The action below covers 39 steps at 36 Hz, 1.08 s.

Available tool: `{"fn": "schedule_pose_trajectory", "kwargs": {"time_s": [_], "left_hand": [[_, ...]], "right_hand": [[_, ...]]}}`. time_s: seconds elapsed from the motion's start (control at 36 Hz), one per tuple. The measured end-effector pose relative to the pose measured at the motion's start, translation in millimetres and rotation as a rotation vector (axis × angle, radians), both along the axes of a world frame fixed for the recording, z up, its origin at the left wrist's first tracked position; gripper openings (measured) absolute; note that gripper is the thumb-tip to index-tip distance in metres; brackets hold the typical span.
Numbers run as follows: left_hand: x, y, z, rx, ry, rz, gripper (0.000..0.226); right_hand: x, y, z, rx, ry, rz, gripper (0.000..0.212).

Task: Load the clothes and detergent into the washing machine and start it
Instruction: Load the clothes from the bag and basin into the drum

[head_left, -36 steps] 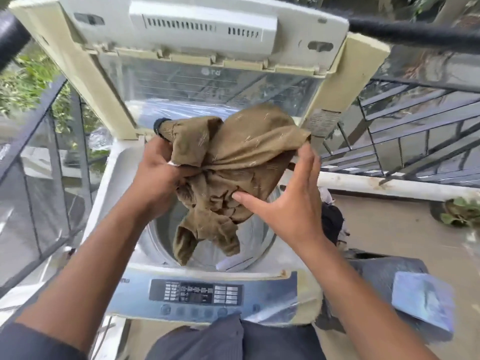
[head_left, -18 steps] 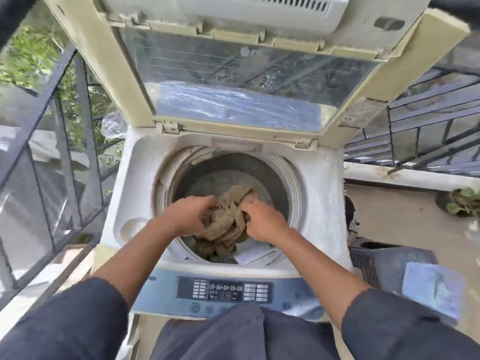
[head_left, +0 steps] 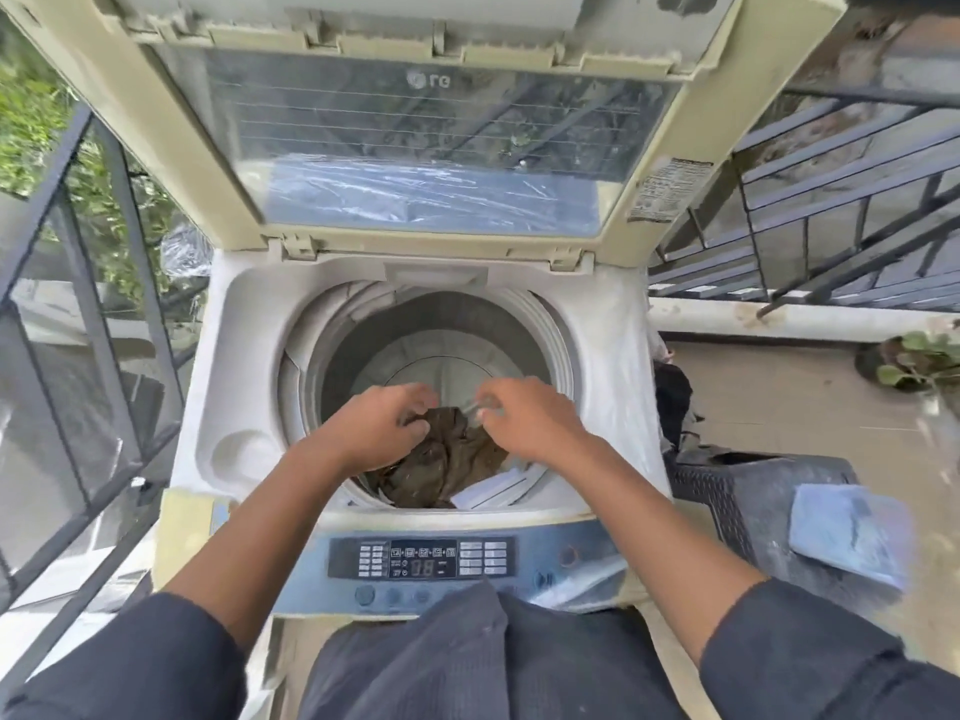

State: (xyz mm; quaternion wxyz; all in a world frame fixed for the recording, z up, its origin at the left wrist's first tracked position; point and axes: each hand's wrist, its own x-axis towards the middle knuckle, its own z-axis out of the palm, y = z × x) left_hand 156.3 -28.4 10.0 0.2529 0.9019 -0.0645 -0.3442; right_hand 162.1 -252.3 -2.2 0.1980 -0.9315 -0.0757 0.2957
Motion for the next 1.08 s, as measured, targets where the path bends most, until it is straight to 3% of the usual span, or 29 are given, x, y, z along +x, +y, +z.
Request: {"fn": "schedule_pose_trajectory", "kwargs": {"time_s": [0.25, 0.36, 0.53, 0.69, 0.81, 1.08], "left_hand": [[14, -77, 47, -0.100, -0.142, -0.051, 0.040], [23, -116, 65, -0.188, -0.174, -0.081, 0.040], [48, -185, 74, -0.309, -0.239, -0.097, 0.032], [71, -271, 48, -0.372, -0.186, -0.031, 0.028], [87, -325, 18, -0.348, -0.131, -0.106, 0.029], [109, -407, -93, 0.082, 0.183, -0.227, 0.033]], "right_hand": [[-8, -66, 36, 0.107, -0.317, -0.229, 0.032], [-12, -109, 49, 0.165, -0.466, -0.384, 0.021], [-13, -190, 48, 0.217, -0.605, -0.634, 0.022], [-8, -269, -4, 0.172, -0.406, -0.772, 0.022], [-2, -308, -55, 0.102, -0.230, -0.769, 0.026], [11, -369, -190, -0.004, 0.119, -0.628, 0.040]]}}
